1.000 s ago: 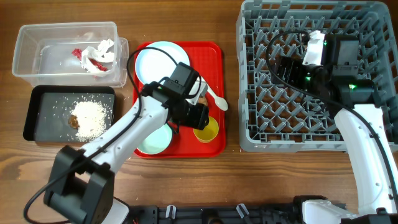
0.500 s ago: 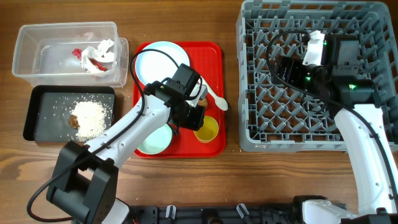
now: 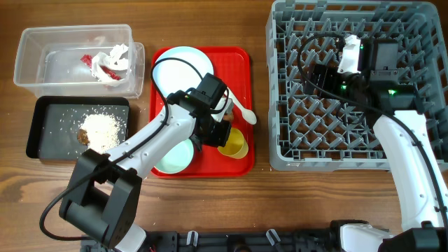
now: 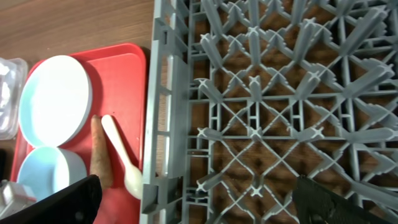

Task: Sort waste into correct bins and load items into the dishwasher rack
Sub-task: 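Grasp the yellow cup with the left gripper and lift it, then hand the yellow cup from the left gripper to the right gripper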

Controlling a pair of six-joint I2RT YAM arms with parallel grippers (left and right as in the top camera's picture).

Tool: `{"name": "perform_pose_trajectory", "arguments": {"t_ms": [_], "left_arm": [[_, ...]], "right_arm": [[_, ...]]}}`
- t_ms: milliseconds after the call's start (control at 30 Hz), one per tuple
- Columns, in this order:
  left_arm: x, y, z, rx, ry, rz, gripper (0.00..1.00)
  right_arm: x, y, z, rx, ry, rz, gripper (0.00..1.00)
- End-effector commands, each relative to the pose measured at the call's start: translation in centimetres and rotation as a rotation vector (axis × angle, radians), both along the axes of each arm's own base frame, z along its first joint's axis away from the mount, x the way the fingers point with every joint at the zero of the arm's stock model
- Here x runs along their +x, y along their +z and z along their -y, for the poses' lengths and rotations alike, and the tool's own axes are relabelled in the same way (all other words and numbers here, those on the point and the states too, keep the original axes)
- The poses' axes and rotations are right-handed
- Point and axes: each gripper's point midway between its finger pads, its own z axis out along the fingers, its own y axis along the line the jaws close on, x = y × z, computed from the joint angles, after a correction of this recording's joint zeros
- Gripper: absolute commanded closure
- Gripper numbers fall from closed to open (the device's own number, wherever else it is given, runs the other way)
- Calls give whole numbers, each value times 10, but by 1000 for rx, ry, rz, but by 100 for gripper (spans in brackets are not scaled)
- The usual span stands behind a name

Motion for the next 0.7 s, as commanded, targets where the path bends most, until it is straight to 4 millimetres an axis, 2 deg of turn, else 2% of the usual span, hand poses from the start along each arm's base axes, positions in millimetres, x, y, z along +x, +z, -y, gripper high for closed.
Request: {"name": "perform_pose_trajectory", "arguments": {"t_ms": [0, 200, 267, 333, 433, 567, 667], "left_arm": [[3, 8, 4, -22, 27, -12, 96], [34, 75, 17, -251, 69, 28, 96], [51, 114, 17, -402, 90, 52, 96], [60, 139, 16, -529, 93, 59, 96], [69, 189, 9, -834, 49, 43, 96], [72, 219, -10, -1013, 42, 12, 96], [68, 235, -19, -1106, 23, -11, 96]], "right_arm": [[5, 11, -13, 68, 44, 25, 0], [7, 36, -49, 242, 198, 103, 0], [8, 51, -62, 310, 271, 156, 0], [8, 63, -72, 356, 327, 196, 0], [5, 86, -89, 433, 443, 277, 0], [-4, 113, -113, 518, 614, 379, 0], [-22, 138, -134, 601, 842, 490, 0]]}}
